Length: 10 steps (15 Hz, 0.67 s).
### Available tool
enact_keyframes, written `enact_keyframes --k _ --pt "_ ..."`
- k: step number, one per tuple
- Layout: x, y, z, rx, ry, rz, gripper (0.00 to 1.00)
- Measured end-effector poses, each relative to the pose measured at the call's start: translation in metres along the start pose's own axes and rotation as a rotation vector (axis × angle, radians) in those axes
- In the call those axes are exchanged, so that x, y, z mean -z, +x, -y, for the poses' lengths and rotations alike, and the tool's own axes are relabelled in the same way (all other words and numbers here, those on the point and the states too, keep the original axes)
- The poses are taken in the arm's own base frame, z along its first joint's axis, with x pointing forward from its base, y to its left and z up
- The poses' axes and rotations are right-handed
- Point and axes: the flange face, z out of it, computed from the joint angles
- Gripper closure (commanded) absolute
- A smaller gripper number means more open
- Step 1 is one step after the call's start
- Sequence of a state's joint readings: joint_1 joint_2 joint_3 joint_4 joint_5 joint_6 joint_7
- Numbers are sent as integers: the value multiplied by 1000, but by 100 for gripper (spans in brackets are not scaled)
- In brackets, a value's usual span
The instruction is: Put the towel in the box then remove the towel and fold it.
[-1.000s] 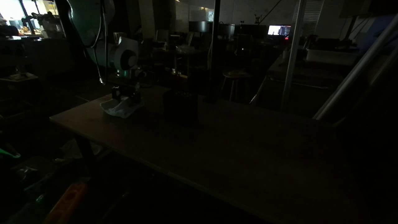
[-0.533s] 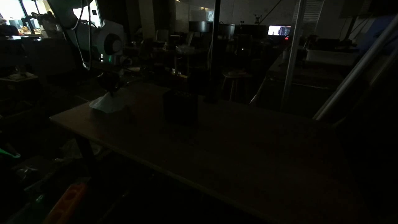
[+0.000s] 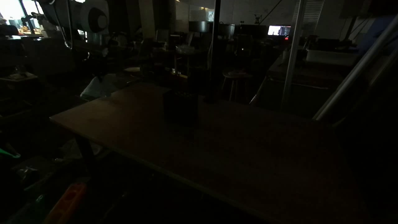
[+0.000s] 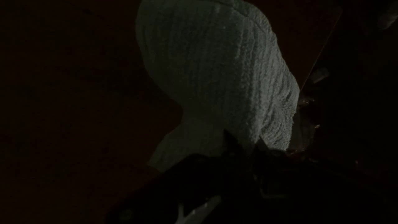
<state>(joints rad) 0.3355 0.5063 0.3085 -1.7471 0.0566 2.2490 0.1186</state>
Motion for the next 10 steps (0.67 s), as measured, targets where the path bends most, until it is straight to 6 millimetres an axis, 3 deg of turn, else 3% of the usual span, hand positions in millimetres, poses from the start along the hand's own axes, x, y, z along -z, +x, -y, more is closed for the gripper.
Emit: enact_keyframes --k 2,5,8,10 --pt "29 -5 -1 -26 -31 4 97" --pt "74 -13 -24 -69 -95 7 97" --pt "115 -25 -70 -122 -158 7 97" --pt "138 -36 -111 -153 -196 8 97"
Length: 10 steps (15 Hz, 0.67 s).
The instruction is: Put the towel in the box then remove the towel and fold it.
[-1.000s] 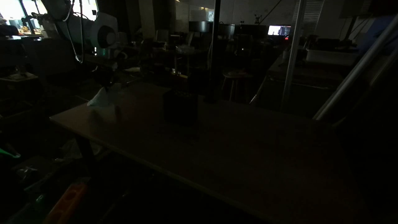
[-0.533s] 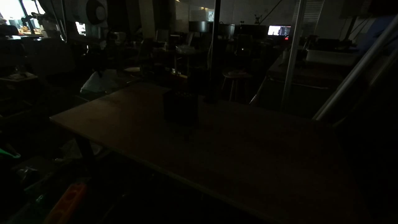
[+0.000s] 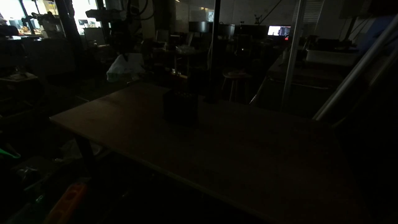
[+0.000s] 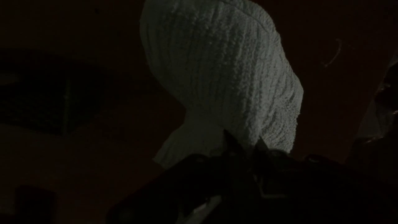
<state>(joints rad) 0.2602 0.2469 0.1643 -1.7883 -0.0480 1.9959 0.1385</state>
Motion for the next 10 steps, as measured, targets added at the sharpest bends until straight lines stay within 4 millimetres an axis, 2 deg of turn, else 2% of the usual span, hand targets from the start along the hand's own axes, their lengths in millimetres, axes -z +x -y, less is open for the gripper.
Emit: enact_keyframes --k 3,6,8,10 --pt "12 -14 -81 -40 -50 8 97" --pt "16 -34 -158 -81 -86 22 97" --pt "15 -45 -198 -97 -99 32 97" --pt "13 -51 -222 -98 -106 40 97"
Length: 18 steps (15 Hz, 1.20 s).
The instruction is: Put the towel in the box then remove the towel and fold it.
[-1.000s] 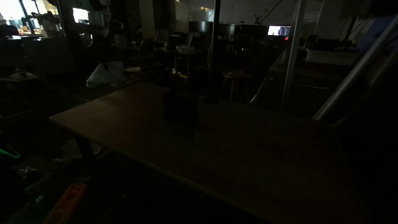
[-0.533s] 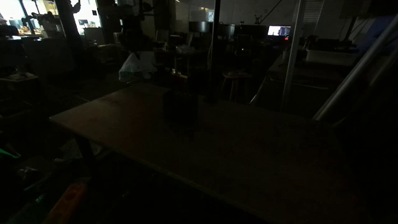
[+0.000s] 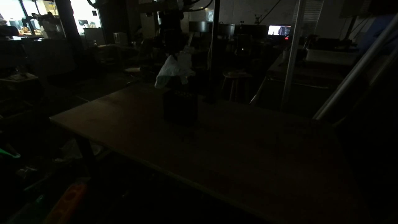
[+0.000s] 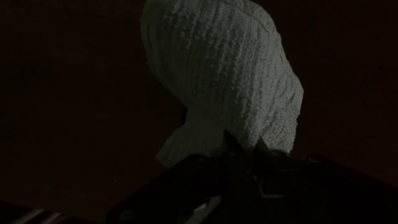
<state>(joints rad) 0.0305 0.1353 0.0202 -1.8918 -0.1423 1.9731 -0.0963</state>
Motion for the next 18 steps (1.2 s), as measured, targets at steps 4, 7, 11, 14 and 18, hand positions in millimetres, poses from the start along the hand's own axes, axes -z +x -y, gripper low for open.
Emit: enact_keyframes --k 4,7,11,14,18 --pt "-7 3 -8 20 -3 -5 97" --pt "-11 12 -9 36 -5 -27 97" --pt "-21 25 -16 39 -5 -41 97" --pt "-35 34 -22 31 -3 -41 97" --pt "-57 46 -23 32 3 -30 97"
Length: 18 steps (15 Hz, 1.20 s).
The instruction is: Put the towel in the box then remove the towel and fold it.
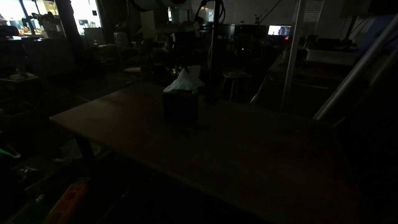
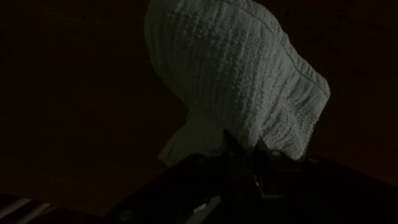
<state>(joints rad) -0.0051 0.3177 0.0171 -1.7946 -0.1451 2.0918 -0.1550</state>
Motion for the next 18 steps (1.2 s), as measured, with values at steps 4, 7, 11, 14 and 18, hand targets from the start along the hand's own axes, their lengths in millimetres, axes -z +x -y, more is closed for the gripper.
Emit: enact_keyframes --k 4,7,11,14,18 --pt "-23 9 5 -5 29 9 97" --pt "-39 12 13 -8 59 29 97" --pt "-58 12 17 -28 101 54 97" --pt "-69 12 23 -42 134 69 97" --pt "-76 14 32 -38 155 77 97"
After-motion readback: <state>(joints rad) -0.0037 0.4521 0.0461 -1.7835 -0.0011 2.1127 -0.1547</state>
